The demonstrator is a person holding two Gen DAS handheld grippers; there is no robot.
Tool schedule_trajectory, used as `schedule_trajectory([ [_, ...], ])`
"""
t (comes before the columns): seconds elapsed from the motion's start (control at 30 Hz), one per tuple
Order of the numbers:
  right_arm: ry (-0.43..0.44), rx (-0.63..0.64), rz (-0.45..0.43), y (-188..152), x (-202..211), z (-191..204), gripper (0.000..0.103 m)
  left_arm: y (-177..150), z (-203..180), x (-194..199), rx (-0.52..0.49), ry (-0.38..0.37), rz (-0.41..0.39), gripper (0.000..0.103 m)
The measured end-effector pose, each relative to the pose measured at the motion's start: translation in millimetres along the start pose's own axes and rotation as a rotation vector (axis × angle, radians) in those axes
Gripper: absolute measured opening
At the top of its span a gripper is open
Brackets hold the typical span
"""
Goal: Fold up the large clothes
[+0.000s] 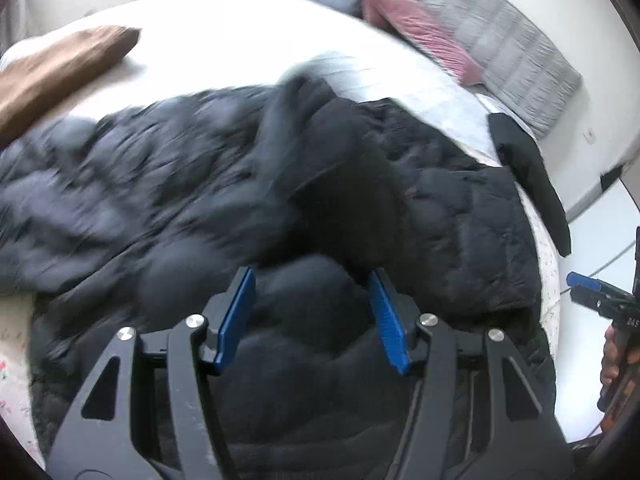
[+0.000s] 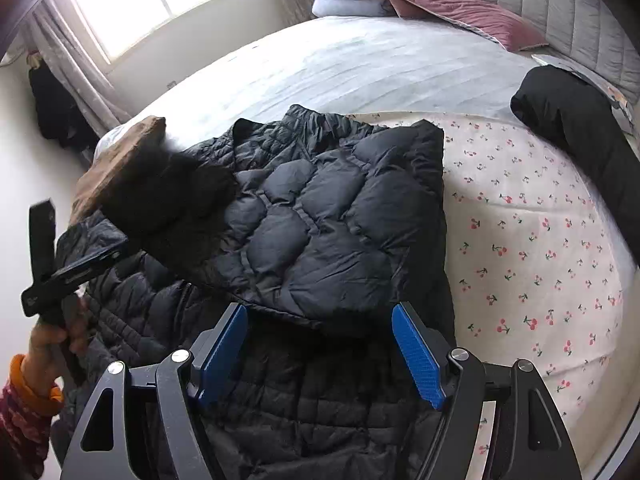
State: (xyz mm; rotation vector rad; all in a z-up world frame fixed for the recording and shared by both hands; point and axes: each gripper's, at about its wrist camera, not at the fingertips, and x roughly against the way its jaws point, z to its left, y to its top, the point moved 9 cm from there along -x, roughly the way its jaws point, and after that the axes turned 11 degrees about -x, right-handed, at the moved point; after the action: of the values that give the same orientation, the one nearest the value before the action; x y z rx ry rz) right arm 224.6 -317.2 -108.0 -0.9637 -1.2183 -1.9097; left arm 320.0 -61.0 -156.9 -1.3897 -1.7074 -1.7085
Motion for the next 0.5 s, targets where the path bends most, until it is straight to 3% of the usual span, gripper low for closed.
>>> schedule_trajectory([
  [0.13,-0.005,0.0,-0.004,4.5,-4.1,4.2,0.076,-12.5,30.9,9.9,0.049,-0.054,0.01,0.06],
  [0.27,-0.022,-0.003,-0.012,13.1,-4.5,3.3,0.076,-2.3,37.1,11.5,0.064,-0.092,-0.012,0.061],
  [0.5,-0.041,-0.072,-0.027,29.9,-6.3,-17.7,0.076,38.9,25.8,-40.2,0.06,-0.138,0.063,0.061],
])
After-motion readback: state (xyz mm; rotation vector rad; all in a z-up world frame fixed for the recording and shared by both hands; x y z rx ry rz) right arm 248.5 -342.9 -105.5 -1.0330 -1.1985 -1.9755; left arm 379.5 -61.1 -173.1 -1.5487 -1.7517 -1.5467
